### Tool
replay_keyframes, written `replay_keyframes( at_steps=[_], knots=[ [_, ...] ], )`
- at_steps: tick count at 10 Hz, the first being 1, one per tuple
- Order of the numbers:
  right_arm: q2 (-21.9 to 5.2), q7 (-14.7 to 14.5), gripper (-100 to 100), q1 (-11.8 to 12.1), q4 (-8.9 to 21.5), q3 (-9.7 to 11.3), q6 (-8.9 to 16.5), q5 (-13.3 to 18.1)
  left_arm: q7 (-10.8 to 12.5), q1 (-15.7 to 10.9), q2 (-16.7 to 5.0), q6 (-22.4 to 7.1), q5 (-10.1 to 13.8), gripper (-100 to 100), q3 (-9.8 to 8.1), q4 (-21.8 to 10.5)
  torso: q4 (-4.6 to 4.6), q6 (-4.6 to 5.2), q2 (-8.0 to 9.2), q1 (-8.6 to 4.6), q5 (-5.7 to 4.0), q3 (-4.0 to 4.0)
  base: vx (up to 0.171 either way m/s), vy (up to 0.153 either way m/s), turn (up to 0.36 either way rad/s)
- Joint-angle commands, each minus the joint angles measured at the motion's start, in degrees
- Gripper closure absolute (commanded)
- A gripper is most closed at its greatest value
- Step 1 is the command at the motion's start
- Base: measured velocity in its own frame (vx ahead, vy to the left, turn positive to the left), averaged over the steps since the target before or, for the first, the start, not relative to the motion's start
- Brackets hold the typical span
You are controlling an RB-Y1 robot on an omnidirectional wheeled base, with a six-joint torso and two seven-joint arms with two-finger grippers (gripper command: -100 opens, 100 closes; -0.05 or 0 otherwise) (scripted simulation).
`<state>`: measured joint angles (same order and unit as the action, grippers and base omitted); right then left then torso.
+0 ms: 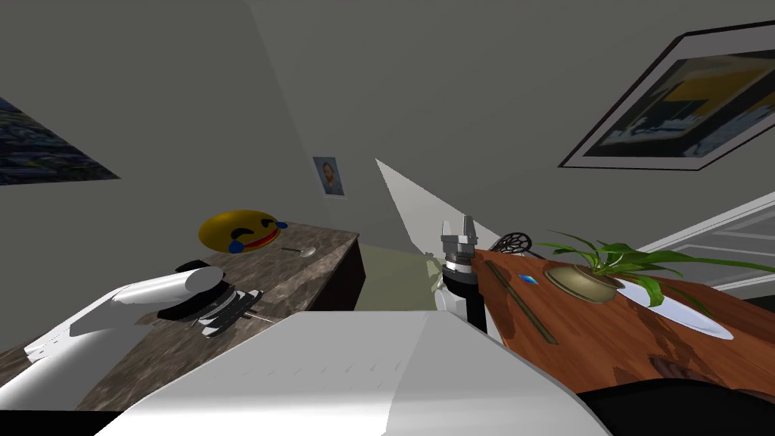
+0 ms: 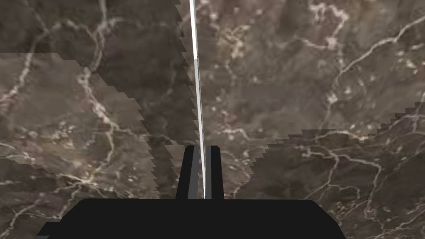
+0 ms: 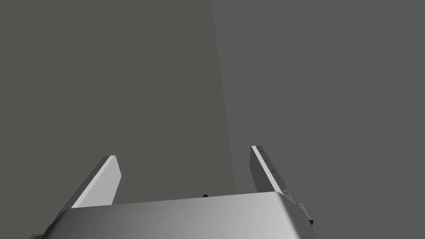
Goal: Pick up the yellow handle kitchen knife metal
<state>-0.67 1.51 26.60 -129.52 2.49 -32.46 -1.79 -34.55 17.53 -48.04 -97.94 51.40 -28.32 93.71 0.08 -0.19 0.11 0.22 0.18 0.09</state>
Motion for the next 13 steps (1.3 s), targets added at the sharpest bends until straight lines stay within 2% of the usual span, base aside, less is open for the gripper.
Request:
replay_keyframes(
  at_steps=[1,2,4,5,6,7,9,10,11,13],
  knots=[
    [0.0,0.0,0,0.0,0.0,0.0,0.0,0.0,0.0,0.0,0.0,0.0,0.0,0,0.0,0.0,0.0,0.0,0.0,0.0,0.0,0.0,0.0,0.0,0.0],
    [0.0,0.0,0,0.0,0.0,0.0,0.0,0.0,0.62,-0.17,-0.42,-0.08,-0.13,-100,-0.74,0.31,0.0,0.0,0.0,0.0,0.0,0.0,-0.005,-0.128,0.047],
    [0.02,0.0,0,0.0,0.0,0.02,0.0,0.0,1.34,-0.38,-0.91,-0.17,-0.28,-100,-1.59,0.68,0.01,0.0,0.06,-0.66,-0.15,0.03,-0.021,-0.189,0.06],
    [0.02,0.0,0,0.0,0.0,0.02,0.0,0.0,0.98,-0.05,-0.67,-0.1,-0.19,-100,-1.43,0.67,0.02,0.0,0.08,-0.74,-0.17,0.05,-0.01,-0.088,0.022],
    [0.01,0.0,0,0.0,0.0,0.01,0.0,0.0,1.02,-0.04,-0.68,-0.09,-0.19,0,-1.49,0.67,0.01,0.01,0.04,-0.42,-0.12,0.03,-0.002,-0.017,0.0],
    [0.0,0.0,0,0.0,0.0,0.0,0.0,0.0,0.94,-0.2,0.16,1.6,-1.25,-100,-0.28,-0.57,0.0,0.01,0.01,-0.15,-0.05,0.01,-0.008,-0.001,-0.071],
    [0.0,0.0,0,0.0,0.0,0.0,0.0,0.0,0.87,-0.35,0.99,3.3,-2.32,-100,0.92,-1.81,0.0,0.01,0.03,0.04,0.01,0.01,-0.014,0.014,-0.053],
    [0.0,0.0,0,0.0,0.0,0.0,0.0,0.0,0.85,-0.08,0.69,2.51,-1.84,-100,0.3,-1.18,0.0,0.01,0.03,0.07,0.02,0.02,-0.007,0.007,-0.009],
    [0.0,0.0,0,0.0,0.0,0.0,0.0,0.0,0.85,-0.08,0.74,2.72,-1.91,100,0.38,-1.24,0.0,0.0,0.02,0.05,0.01,0.01,0.0,0.0,0.0],
    [0.0,0.0,0,0.0,0.0,0.0,0.0,0.0,0.89,-0.14,0.74,2.78,-1.89,100,0.33,-1.21,-0.03,-0.03,0.02,0.03,0.01,0.0,0.0,0.0,0.008]
  ],
)
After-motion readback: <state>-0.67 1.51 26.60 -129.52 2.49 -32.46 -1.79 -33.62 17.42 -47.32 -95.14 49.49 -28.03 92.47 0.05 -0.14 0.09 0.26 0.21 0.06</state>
